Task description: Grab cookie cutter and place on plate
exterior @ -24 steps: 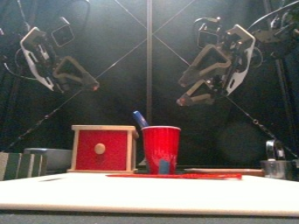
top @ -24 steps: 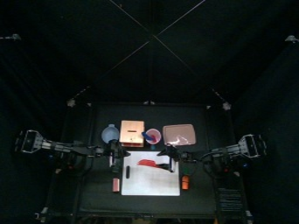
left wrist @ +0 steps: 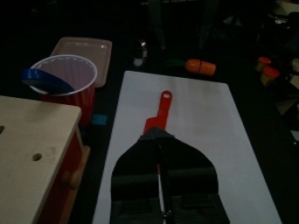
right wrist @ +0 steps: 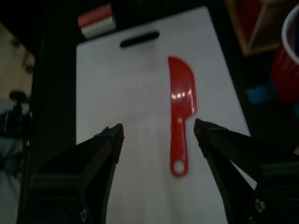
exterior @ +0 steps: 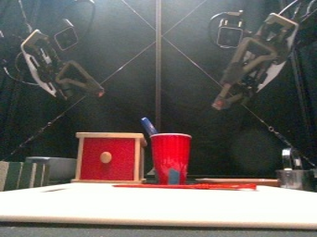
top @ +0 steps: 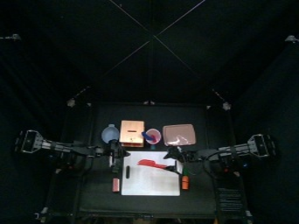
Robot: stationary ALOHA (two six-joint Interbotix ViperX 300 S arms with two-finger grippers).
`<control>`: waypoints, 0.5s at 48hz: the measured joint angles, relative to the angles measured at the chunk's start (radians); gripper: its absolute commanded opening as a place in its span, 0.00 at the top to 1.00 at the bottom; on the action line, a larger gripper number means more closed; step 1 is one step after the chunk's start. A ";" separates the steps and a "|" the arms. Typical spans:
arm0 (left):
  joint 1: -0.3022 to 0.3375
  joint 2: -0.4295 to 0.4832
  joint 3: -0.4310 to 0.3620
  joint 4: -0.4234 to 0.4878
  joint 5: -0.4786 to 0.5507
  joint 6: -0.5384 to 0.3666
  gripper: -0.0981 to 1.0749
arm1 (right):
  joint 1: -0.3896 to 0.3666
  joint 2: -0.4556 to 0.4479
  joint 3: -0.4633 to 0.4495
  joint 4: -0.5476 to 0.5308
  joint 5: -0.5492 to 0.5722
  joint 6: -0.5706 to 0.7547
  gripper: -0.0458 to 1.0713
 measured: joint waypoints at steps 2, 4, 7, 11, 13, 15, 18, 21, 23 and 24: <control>0.002 0.000 0.000 0.000 0.000 -0.002 0.81 | -0.008 -0.028 0.006 -0.015 0.051 -0.002 0.10; 0.000 0.000 0.000 0.000 0.000 0.000 0.81 | -0.015 -0.054 0.017 -0.037 0.103 -0.002 0.10; 0.000 0.000 0.003 0.000 0.000 0.000 0.81 | -0.026 -0.094 0.040 -0.078 0.173 -0.002 0.11; 0.000 0.002 0.017 0.000 0.000 0.002 0.81 | -0.048 -0.147 0.071 -0.133 0.238 0.000 0.11; 0.000 0.000 0.020 0.000 0.000 0.002 0.81 | -0.063 -0.172 0.087 -0.160 0.261 0.000 0.11; 0.000 0.002 0.021 0.002 0.000 0.002 0.81 | -0.077 -0.190 0.103 -0.183 0.278 0.000 0.11; 0.000 0.002 0.023 0.000 0.000 0.000 0.81 | -0.106 -0.213 0.126 -0.210 0.293 -0.002 0.11; 0.000 0.000 0.023 0.000 0.000 0.000 0.81 | -0.140 -0.230 0.149 -0.222 0.298 0.002 0.11; 0.000 0.000 0.023 0.000 0.000 0.000 0.81 | -0.161 -0.233 0.160 -0.227 0.299 0.002 0.11; 0.000 0.000 0.023 0.000 -0.002 0.002 0.81 | -0.170 -0.233 0.166 -0.227 0.299 0.002 0.11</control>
